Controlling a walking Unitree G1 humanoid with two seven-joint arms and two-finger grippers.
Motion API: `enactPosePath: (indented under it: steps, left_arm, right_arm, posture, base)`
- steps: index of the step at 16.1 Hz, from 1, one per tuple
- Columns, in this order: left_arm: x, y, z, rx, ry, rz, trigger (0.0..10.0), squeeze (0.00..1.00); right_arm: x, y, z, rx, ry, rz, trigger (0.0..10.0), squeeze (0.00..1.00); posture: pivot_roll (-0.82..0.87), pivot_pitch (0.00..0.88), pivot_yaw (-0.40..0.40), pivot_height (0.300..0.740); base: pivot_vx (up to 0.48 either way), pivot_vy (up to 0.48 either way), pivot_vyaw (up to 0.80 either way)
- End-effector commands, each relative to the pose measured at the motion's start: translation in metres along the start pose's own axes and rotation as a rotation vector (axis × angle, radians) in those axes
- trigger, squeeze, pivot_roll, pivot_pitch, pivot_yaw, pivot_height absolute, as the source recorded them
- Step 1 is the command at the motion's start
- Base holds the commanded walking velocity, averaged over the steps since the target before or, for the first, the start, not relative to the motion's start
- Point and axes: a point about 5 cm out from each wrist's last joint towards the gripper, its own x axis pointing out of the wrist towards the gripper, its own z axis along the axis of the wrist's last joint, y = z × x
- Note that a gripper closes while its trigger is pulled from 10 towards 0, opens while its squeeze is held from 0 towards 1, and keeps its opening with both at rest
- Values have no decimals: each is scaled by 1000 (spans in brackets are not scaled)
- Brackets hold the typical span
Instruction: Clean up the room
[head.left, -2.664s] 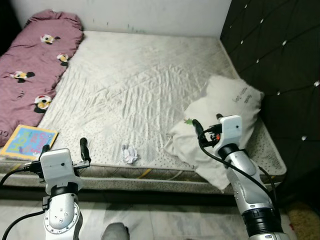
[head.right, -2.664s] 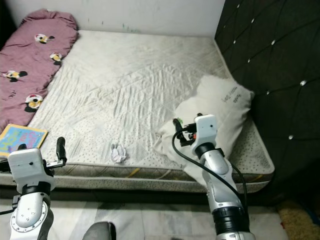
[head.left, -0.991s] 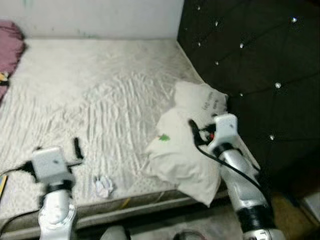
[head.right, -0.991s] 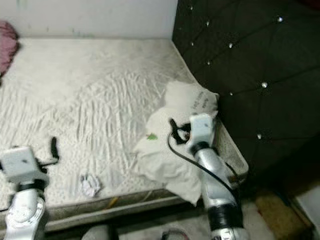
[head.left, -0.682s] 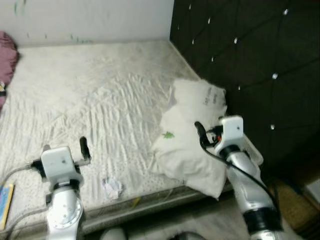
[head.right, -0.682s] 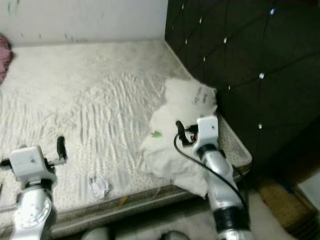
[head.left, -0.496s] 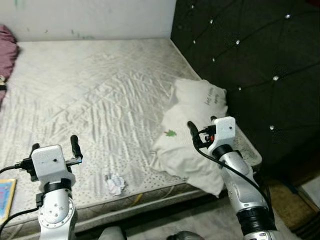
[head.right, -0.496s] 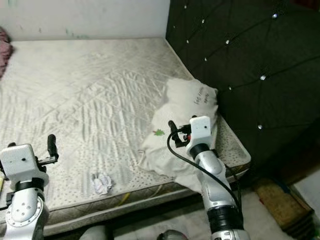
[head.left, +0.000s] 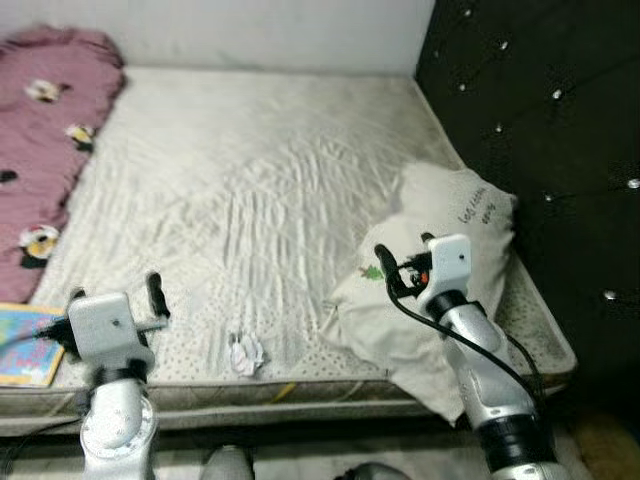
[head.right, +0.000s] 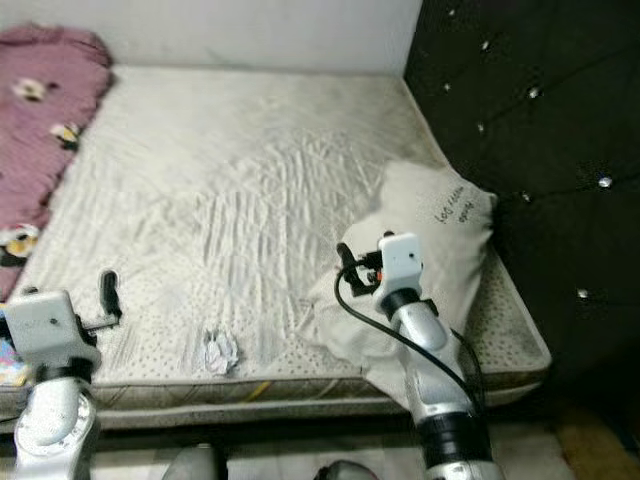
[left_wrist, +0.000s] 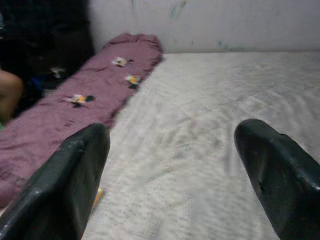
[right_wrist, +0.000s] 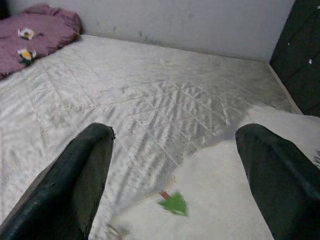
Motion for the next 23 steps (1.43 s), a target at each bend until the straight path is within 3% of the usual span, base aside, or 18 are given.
enactPosePath:
  steps: [1,7,13,17,19,23]
  left_arm:
    - [0,-1,2,7,-7,-9,10000,0]
    - [0,0,-1,-18,14,5,10000,0]
    - [1,-3,0,-42,11,-8,10000,0]
    - [2,-4,0,-49,7,-14,10000,0]
    - [2,-3,0,-46,8,-6,10000,0]
    - [3,-4,0,-48,9,-9,10000,0]
  right_arm:
    - [1,-2,4,-2,-14,-9,10000,0]
    - [0,-3,3,2,-6,-11,10000,0]
    - [0,-1,-1,7,11,3,10000,0]
    - [1,-7,0,-65,22,-70,10000,0]
    - [6,-4,8,-4,-5,-42,10000,0]
    - [12,0,13,-18,-19,-74,10000,0]
  posture:
    - [50,52,-67,740]
    - [49,53,-66,740]
    - [47,48,-66,740]
    - [44,45,-67,740]
    - [43,41,-66,740]
    - [50,37,-68,740]
  base:
    - [0,0,0]
    - [0,0,0]
    - [0,480,0]
    - [0,480,0]
    - [0,480,0]
    - [0,480,0]
